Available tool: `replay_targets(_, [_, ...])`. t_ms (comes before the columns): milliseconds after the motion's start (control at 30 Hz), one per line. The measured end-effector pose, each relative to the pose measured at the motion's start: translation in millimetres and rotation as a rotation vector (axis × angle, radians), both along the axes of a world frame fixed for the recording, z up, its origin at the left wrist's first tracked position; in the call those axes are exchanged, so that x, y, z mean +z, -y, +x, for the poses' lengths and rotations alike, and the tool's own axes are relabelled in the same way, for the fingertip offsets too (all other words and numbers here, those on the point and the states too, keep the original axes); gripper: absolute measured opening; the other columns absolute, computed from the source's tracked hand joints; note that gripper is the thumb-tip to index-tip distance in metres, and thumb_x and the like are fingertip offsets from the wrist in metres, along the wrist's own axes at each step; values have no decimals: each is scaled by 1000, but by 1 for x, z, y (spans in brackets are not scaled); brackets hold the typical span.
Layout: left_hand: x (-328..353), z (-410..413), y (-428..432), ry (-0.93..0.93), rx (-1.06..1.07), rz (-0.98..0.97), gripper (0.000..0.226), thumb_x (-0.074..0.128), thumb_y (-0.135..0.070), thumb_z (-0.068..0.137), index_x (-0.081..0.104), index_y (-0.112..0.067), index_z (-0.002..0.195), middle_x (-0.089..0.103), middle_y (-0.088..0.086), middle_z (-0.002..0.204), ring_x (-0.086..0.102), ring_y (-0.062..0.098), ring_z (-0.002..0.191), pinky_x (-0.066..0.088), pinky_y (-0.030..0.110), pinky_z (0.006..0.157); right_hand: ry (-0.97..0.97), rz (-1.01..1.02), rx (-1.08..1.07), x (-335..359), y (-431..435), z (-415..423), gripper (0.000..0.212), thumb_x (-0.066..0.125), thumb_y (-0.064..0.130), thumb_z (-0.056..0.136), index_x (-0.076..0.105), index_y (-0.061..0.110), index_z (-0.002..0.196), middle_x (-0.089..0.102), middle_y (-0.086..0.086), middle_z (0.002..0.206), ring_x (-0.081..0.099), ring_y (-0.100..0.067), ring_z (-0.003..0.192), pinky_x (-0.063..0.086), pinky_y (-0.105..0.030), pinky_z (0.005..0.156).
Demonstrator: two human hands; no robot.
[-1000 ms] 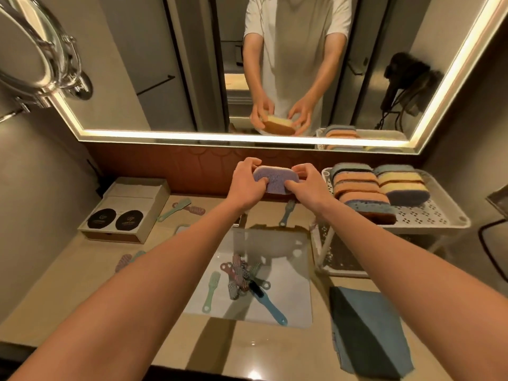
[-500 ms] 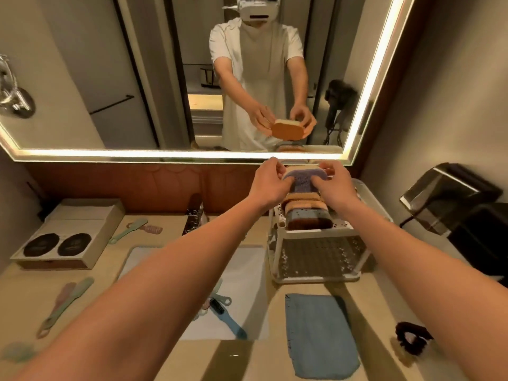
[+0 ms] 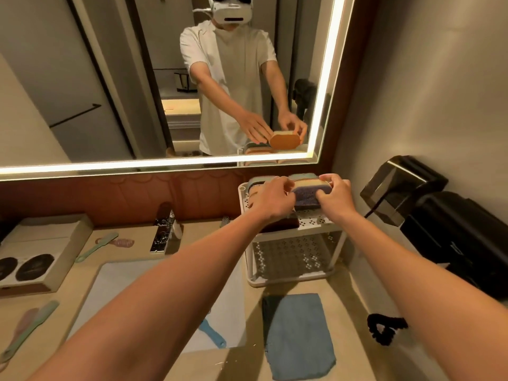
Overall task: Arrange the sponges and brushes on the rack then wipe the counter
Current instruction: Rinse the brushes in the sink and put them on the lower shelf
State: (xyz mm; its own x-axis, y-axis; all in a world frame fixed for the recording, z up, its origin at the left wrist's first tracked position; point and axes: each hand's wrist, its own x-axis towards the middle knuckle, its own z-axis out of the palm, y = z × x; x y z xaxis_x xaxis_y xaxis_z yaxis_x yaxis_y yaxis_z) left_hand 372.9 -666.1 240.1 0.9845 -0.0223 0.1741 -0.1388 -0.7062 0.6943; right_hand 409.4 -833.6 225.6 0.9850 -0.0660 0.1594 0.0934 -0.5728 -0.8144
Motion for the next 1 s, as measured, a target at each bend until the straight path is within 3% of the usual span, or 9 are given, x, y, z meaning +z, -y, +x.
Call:
replay_targets(133, [-2, 1, 7, -45, -54, 31, 38, 56, -20, 93, 62, -11, 130, 65, 4, 125, 58, 19, 111, 48, 31, 89, -21, -1, -46, -8, 6, 2, 39, 60, 9, 96, 52, 19, 133, 37, -9, 134, 51, -21, 111, 56, -31, 89])
replay_targets(233, [-4, 2, 8, -99, -83, 90, 38, 56, -21, 91, 64, -12, 127, 65, 6, 123, 58, 21, 111, 50, 43, 98, -28, -50, -36, -14, 9, 1, 40, 60, 10, 96, 49, 19, 133, 35, -10, 137, 49, -20, 112, 55, -30, 90])
replay_targets(367, [-15, 3, 8, -194, -88, 177, 48, 46, -35, 82, 64, -23, 125, 65, 0, 119, 58, 25, 109, 43, 57, 103, -48, -104, -11, -22, 9, 0, 39, 59, 9, 96, 49, 18, 133, 34, -10, 136, 51, -26, 118, 54, -38, 97])
replay_targets(500, [-18, 5, 10, -199, -116, 289, 42, 45, -35, 85, 62, -30, 123, 61, -1, 123, 53, 28, 116, 35, 62, 104, -56, -122, -31, -25, 8, 3, 39, 60, 8, 95, 50, 18, 132, 34, -9, 136, 51, -25, 117, 52, -34, 93])
replay_targets(600, [-17, 6, 13, -204, -154, 365, 33, 49, -28, 93, 63, -23, 122, 55, 5, 127, 42, 30, 128, 26, 65, 109, -86, -137, -37, -28, 8, 5, 39, 61, 7, 95, 49, 18, 131, 35, -10, 137, 52, -26, 116, 48, -27, 83])
replay_targets(800, [-17, 6, 18, -221, -168, 451, 42, 50, -28, 96, 56, -20, 137, 44, 7, 142, 28, 33, 137, 16, 66, 113, -114, -162, -40, -36, 6, 7, 39, 60, 7, 95, 46, 18, 131, 34, -11, 139, 53, -25, 111, 44, -27, 79])
replay_targets(900, [-18, 10, 18, -223, -177, 516, 40, 49, -33, 97, 58, -21, 134, 40, 7, 142, 27, 32, 136, 20, 66, 113, -122, -156, -35, -35, 7, 8, 40, 61, 7, 95, 46, 18, 131, 34, -10, 140, 53, -26, 114, 47, -28, 82])
replay_targets(1000, [-17, 12, 17, -232, -175, 527, 37, 48, -36, 97, 61, -21, 129, 38, 8, 140, 28, 33, 135, 21, 67, 112, -146, -156, -24, -35, 5, 6, 43, 62, 10, 93, 46, 20, 131, 33, -9, 140, 52, -28, 117, 53, -39, 94])
